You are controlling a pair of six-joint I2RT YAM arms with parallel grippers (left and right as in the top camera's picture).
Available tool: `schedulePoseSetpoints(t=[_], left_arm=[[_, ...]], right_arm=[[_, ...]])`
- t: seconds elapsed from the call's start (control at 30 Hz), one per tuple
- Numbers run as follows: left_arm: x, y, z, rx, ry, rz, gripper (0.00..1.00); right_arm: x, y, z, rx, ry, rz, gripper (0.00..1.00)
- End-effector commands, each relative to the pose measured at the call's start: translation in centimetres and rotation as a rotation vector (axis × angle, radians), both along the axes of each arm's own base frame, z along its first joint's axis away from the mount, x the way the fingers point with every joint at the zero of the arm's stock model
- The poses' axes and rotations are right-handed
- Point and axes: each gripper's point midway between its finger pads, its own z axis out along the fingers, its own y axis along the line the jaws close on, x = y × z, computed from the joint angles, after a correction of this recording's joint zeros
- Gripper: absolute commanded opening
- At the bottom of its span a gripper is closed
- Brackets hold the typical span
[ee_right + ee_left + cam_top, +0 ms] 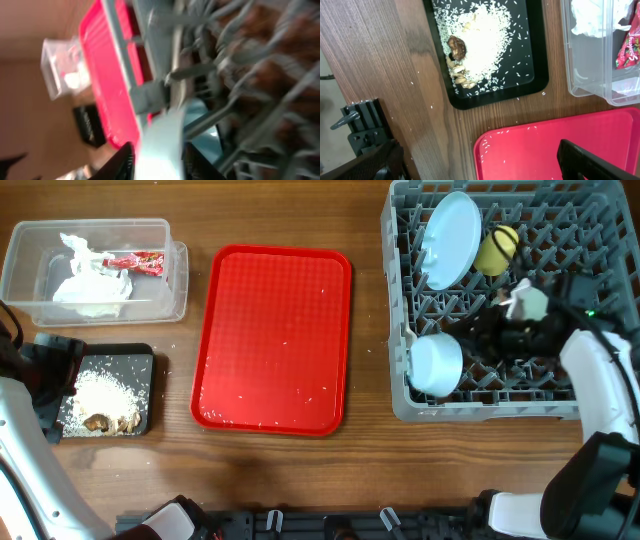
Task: Sort waste into correct bins and load items into the dishwasher rack
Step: 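Carry the bowl right and lower it into the rack, then tilt the bowl upside down into the rack slots with the right gripper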
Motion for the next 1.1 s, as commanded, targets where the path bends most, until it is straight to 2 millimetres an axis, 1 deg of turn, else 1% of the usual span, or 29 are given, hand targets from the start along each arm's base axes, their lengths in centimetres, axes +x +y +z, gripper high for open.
schedulePoseSetpoints(t=[0.0, 0.03, 0.07, 0.1, 0.13, 0.17, 0.2, 0.23, 0.27, 0.3, 0.4, 0.43, 0.5, 0.57, 0.63, 0.77, 0.93, 1.0, 1.03, 1.07], left_arm=[[-0.1, 0.3, 0.2, 0.010, -0.003, 0.003, 1.00], [-0.1, 0.3, 0.2, 0.010, -0.003, 0.003, 1.00], [-0.1, 0.3, 0.2, 0.010, -0.002, 0.003, 1.00], [-0.1, 0.3, 0.2, 0.010, -0.003, 0.003, 1.00], [-0.1, 0.3, 0.2, 0.010, -0.003, 0.003, 1.00], [-0.1, 0.3, 0.2, 0.010, -0.002, 0.003, 1.00], [-0.1, 0.3, 0.2, 0.010, -0.002, 0.003, 1.00], [-0.1, 0.3, 0.2, 0.010, -0.003, 0.003, 1.00], [-0.1, 0.3, 0.2, 0.010, -0.003, 0.003, 1.00], [-0.1, 0.3, 0.2, 0.010, -0.002, 0.003, 1.00], [-0.1, 0.3, 0.2, 0.010, -0.003, 0.003, 1.00], [-0.1, 0.3, 0.2, 0.010, -0.002, 0.003, 1.00], [-0.1, 0.3, 0.2, 0.010, -0.002, 0.003, 1.00], [-0.1, 0.3, 0.2, 0.010, -0.003, 0.003, 1.00], [-0.1, 0.3, 0.2, 0.010, -0.003, 0.003, 1.00], [-0.1, 0.3, 0.2, 0.010, -0.003, 0.003, 1.00], [-0.1, 0.3, 0.2, 0.010, -0.003, 0.003, 1.00], [-0.1, 0.3, 0.2, 0.010, -0.003, 0.003, 1.00], [-0.1, 0.3, 0.2, 0.010, -0.003, 0.003, 1.00], [-0.1, 0.3, 0.2, 0.010, -0.002, 0.003, 1.00]], right_arm=[[1.4, -4.7, 3.6, -0.263, -0.042, -0.104, 0.80], [1.5, -6.4, 5.1, -0.347, -0.022, -0.169, 0.82], [1.5, -6.5, 6.1, -0.357, -0.033, -0.172, 0.82], [1.4, -6.1, 6.7, -0.340, -0.043, -0.163, 0.82], [0.7, -4.7, 7.2, -0.307, -0.058, -0.104, 0.76], [-0.1, -2.6, 7.2, -0.281, -0.071, 0.006, 0.55], [-1.3, -0.7, 6.7, -0.286, -0.043, 0.089, 0.26], [-2.4, 0.8, 6.0, -0.308, -0.002, 0.150, 0.13], [-3.1, 1.8, 5.5, -0.319, 0.020, 0.190, 0.08], [-3.9, 3.0, 4.4, -0.337, 0.050, 0.233, 0.04], [-5.1, 4.3, 1.4, -0.423, 0.138, 0.245, 0.04], [-5.5, 4.4, 0.2, -0.461, 0.178, 0.226, 0.04], [-5.7, 3.7, -1.2, -0.531, 0.223, 0.178, 0.05], [-5.7, 2.4, -2.0, -0.589, 0.268, 0.103, 0.04], [-5.6, 1.8, -2.2, -0.616, 0.281, 0.074, 0.04], [-5.2, 1.5, -2.3, -0.634, 0.278, 0.052, 0.04], [-4.9, 2.8, -2.5, -0.565, 0.271, 0.080, 0.04], [-4.8, 3.5, -2.6, -0.532, 0.250, 0.129, 0.04], [-4.9, 4.1, -2.7, -0.505, 0.248, 0.161, 0.04], [-5.2, 4.1, -3.3, -0.505, 0.266, 0.169, 0.05]])
